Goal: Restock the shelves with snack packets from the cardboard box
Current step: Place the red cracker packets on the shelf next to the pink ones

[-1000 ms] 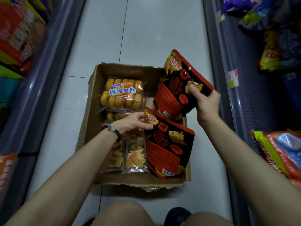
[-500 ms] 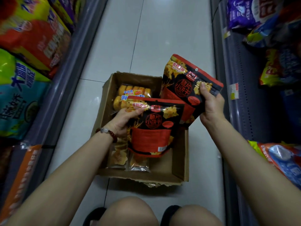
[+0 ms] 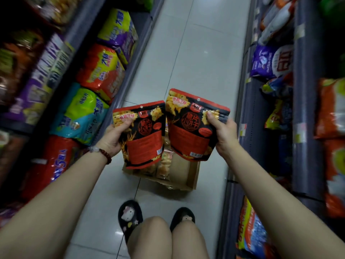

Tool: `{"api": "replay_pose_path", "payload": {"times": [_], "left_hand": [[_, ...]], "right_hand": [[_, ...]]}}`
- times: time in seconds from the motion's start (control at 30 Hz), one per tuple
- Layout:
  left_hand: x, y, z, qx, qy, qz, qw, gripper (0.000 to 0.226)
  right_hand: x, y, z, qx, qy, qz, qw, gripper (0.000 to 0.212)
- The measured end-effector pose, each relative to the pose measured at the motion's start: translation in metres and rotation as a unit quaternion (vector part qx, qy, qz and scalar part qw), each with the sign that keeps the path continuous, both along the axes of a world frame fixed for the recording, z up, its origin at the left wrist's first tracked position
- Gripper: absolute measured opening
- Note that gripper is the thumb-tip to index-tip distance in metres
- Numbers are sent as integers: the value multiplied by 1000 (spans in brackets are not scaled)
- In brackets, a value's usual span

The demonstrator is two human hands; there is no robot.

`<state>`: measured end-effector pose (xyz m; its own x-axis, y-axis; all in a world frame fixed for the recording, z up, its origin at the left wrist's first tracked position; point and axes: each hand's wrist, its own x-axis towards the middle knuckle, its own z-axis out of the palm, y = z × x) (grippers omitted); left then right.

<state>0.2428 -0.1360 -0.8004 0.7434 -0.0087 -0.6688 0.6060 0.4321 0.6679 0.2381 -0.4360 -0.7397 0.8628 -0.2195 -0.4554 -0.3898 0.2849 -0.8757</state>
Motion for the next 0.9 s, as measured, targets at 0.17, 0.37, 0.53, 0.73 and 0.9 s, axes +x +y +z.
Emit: {"api": "replay_pose_path", "payload": {"times": [0.17, 0.37, 0.53, 0.73, 0.9], "left_hand": [[-15, 16, 100, 18, -4, 20, 1000, 26], [-38, 34, 232, 22, -19, 87, 996, 30], [-69, 58, 341, 47, -60, 139, 987, 6], [-120, 77, 453, 77, -119, 216, 966, 15], [-164, 83, 531, 113, -168, 254, 946, 20]], "right_hand": [[3, 31, 101, 36, 26, 120, 992, 25], [16, 85, 221, 43, 26, 251, 967, 31], [24, 127, 319, 41, -28, 312, 949, 15], [19, 158, 424, -2, -125, 357, 926, 12], [4, 181, 499, -14, -206, 397, 894, 10]]}}
